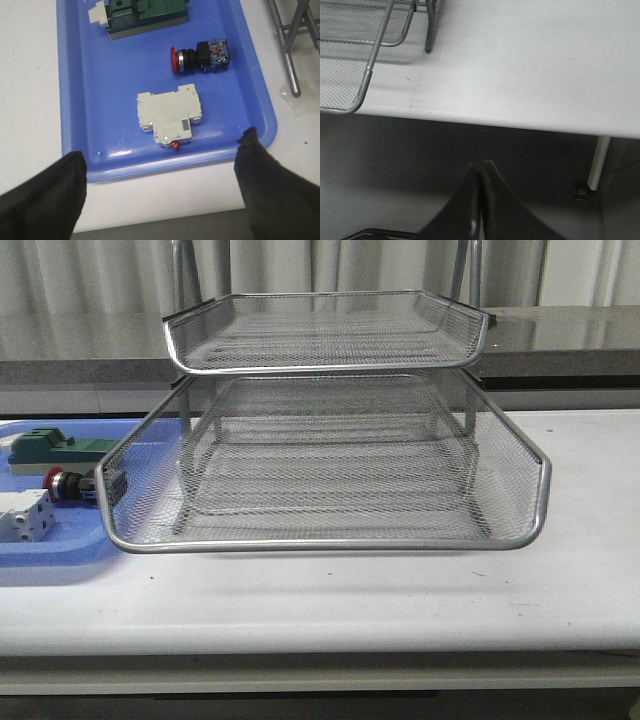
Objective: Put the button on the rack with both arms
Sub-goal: 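Lower the left gripper and grasp the red push button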
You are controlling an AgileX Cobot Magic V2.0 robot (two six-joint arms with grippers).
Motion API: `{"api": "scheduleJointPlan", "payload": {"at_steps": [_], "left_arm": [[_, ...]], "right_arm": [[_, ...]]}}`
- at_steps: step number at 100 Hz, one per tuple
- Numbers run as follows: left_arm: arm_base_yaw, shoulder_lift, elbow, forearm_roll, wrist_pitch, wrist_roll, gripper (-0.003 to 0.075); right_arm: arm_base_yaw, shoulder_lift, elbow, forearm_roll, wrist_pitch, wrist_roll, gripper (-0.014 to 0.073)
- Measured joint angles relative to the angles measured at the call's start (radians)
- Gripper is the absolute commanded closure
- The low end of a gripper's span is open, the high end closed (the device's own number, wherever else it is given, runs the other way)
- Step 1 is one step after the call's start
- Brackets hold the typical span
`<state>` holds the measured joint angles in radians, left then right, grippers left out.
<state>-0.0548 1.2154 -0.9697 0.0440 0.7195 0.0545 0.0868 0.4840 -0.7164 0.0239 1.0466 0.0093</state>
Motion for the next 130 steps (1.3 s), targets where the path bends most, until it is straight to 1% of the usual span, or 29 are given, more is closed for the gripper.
{"api": "scheduleJointPlan", "payload": {"at_steps": [10,17,31,45,62,76,88,103,130], "left_arm": [[0.0,0.0,0.0,0.0,-0.028,0.033,0.0146],[0.0,0.004,-0.004,0.0,-0.055,0.101,0.0146],[0.0,0.057,-0.065,0.0,-0.06,0.241,0.0146],[0.0,0.171,-0.173,-0.01,-0.022,0.372,0.0146],[0.0,0.351,-0.313,-0.072,0.045,0.566,0.0146],[0.0,0.494,-0.427,-0.088,0.092,0.672,0.0146],[-0.002,0.608,-0.522,-0.097,0.139,0.74,0.0146],[-0.016,0.719,-0.618,-0.101,0.185,0.783,0.0146],[-0.045,0.82,-0.68,-0.107,0.194,0.875,0.0146]], "right_arm": [[0.0,0.0,0.0,0.0,0.0,0.0,0.0662],[0.0,0.0,0.0,0.0,0.0,0.0,0.0662],[0.0,0.0,0.0,0.0,0.0,0.0,0.0662],[0.0,0.0,0.0,0.0,0.0,0.0,0.0662],[0.0,-0.002,0.0,0.0,0.002,0.0,0.0662],[0.0,-0.002,0.0,0.0,0.002,0.0,0.0662],[0.0,-0.002,0.0,0.0,0.002,0.0,0.0662],[0.0,-0.002,0.0,0.0,0.002,0.0,0.0662],[0.0,-0.002,0.0,0.0,0.002,0.0,0.0662]]}}
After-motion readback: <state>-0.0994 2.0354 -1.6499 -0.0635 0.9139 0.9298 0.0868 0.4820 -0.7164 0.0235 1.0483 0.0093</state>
